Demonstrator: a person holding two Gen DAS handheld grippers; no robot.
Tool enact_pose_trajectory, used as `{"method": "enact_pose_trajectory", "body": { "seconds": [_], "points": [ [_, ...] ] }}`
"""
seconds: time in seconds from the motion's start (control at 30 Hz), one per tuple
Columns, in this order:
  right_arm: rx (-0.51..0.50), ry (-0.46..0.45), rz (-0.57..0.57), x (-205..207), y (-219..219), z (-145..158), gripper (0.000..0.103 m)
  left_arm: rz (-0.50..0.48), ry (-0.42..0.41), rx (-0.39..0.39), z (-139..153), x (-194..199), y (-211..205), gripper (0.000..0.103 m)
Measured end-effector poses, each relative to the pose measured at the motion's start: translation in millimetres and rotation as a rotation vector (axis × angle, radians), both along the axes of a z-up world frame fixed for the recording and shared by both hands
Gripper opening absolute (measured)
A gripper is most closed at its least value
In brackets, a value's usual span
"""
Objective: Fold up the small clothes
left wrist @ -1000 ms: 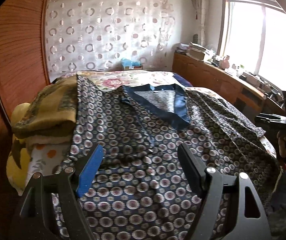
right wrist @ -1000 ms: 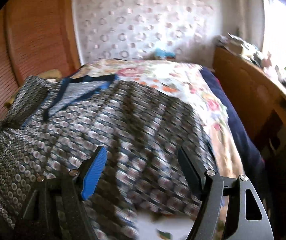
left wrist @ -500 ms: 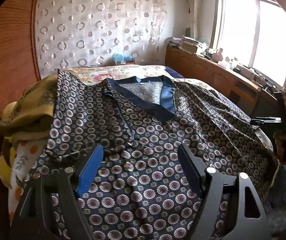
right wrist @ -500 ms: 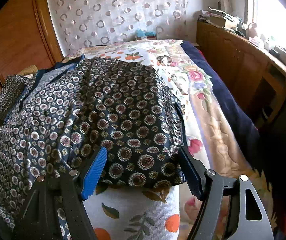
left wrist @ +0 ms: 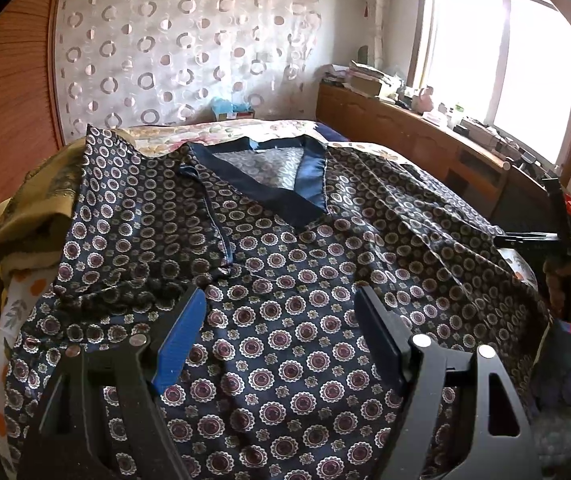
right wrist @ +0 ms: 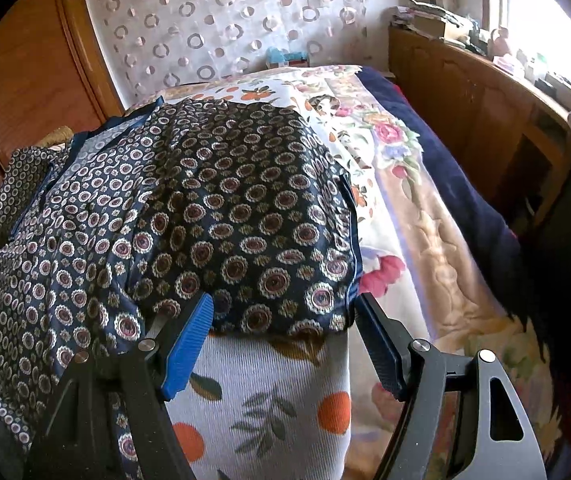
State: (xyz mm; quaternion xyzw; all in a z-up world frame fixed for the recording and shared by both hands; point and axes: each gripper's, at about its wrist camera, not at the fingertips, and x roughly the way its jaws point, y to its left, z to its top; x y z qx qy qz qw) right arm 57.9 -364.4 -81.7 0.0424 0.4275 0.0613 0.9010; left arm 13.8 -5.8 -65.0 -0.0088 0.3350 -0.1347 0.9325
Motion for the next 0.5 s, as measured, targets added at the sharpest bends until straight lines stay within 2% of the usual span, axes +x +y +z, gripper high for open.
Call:
{"method": "enact_pose_trajectory", "body": {
  "seconds": [0.13,0.2,0.27,0.3,0.4,0.43,0.5],
  "points": [
    [0.015,0.0,0.004,-1.3,-4.8,-1.5,0.074,-0.003,0.006,-0.002,-2.3,0.9,-2.6,0.077],
    [0.023,-0.005,0.017,-2.0,-5.6,0.0,0.066,-0.006,0.013,-0.004,-4.3,1.8,-3.7,0.077],
    [0.018,-0.017,0.025,-3.2,-5.5,2.7,0.052,-0.008,0.02,-0.003,-7.0,2.8,-5.5,0.077],
    [0.003,-0.024,0.019,-3.1,-5.5,3.9,0.049,-0.01,0.025,-0.005,-8.6,3.3,-6.6,0.077],
    [-0.043,-0.042,-0.003,-1.8,-9.5,7.9,0.026,-0.015,0.034,-0.008,-11.4,4.2,-8.7,0.077],
    [-0.048,-0.049,-0.007,-1.2,-10.9,9.8,0.015,-0.017,0.038,-0.008,-12.2,4.6,-9.2,0.077],
    [-0.035,-0.084,-0.007,-1.0,-13.6,16.9,0.008,-0.026,0.048,-0.015,-13.7,6.2,-9.4,0.077]
  ]
}}
